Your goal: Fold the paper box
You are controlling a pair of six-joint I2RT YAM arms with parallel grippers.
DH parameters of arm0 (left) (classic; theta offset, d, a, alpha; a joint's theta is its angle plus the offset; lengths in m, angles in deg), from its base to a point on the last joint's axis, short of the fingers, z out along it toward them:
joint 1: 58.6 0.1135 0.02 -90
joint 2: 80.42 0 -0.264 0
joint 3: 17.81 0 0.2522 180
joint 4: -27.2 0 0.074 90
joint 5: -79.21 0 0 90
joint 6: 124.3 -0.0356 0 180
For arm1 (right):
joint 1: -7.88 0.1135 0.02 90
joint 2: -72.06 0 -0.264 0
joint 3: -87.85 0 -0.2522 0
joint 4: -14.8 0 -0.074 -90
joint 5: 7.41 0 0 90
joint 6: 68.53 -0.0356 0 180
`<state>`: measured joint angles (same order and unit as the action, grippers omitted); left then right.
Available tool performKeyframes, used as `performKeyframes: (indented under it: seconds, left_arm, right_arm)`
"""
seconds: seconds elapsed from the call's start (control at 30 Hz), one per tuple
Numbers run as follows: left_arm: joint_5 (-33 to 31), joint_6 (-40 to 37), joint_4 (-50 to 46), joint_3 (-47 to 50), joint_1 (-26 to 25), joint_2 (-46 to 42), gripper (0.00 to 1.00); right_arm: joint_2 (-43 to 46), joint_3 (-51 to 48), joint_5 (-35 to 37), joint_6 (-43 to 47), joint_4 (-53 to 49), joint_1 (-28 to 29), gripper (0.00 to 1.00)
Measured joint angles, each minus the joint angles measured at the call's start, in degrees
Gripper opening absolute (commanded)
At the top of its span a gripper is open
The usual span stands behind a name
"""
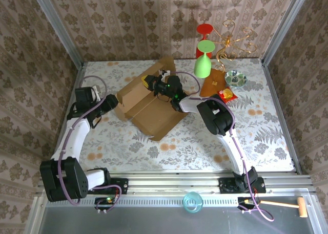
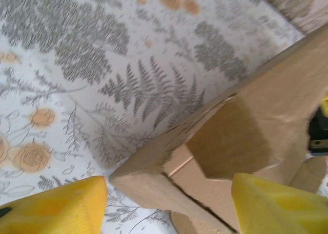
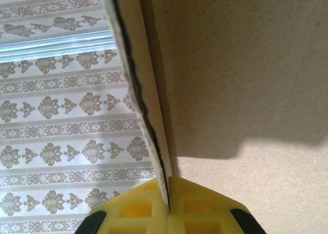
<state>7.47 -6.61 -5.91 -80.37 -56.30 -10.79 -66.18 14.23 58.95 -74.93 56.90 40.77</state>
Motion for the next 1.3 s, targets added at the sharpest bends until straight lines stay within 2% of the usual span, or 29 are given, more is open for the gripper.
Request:
performKeyframes:
  seconds: [0.13,0.2,0.27,0.4,0.47,0.53,0.67,0.77,1.0,1.13,1.3]
  left_arm:
    - [-0.48,0.35,0.33,0.26,-0.04,0.72,0.45]
    - [-0.46,0.55,1.05,0.44,-0.04,0.72,0.44]
    - [0.22,0.92,2.25,0.96,-0.44,0.68,0.48]
    - [1.68,0.94,2.93,2.14,-1.6,-0.57,0.64]
    - [1.2,0.5,2.1,2.99,-1.49,-3.21,0.68]
    - [0.98,-0.31,1.6,4.15,-0.44,-6.88,0.61]
    - [2.01,-4.04,1.62,5.68,6.8,-11.21,0.45]
    - [1.84,-9.14,0.68,5.4,9.27,-8.74,0.38]
    - [4.59,-20.79,-1.95,4.02,10.8,2.25,0.4]
    - [5.9,-25.33,-0.59,4.02,8.98,5.66,0.44]
    - [6.91,-29.57,2.12,4.04,3.5,8.33,0.45]
  right_arm:
    - [0.0,-0.13,0.0,-0.02,0.33,0.0,0.0]
    - [-0.02,-0.28,0.0,-0.11,0.59,0.0,0.0]
    - [0.0,-0.63,0.02,-0.2,0.96,0.0,0.0]
    - [0.02,-1.14,0.0,-0.22,1.84,0.0,0.0]
    - [0.02,-1.14,0.0,-0.22,1.86,0.0,0.0]
    - [0.02,-1.14,-0.02,-0.22,1.86,0.0,0.0]
    - [0.04,-1.14,-0.02,-0.22,1.84,0.0,0.0]
    - [0.07,-1.14,-0.02,-0.22,1.81,0.0,0.0]
    - [0.07,-1.14,-0.09,-0.2,1.79,0.0,0.0]
    - [0.07,-1.14,-0.17,-0.2,1.79,0.0,0.0]
    - [0.07,-1.14,-0.2,-0.2,1.79,0.0,0.0]
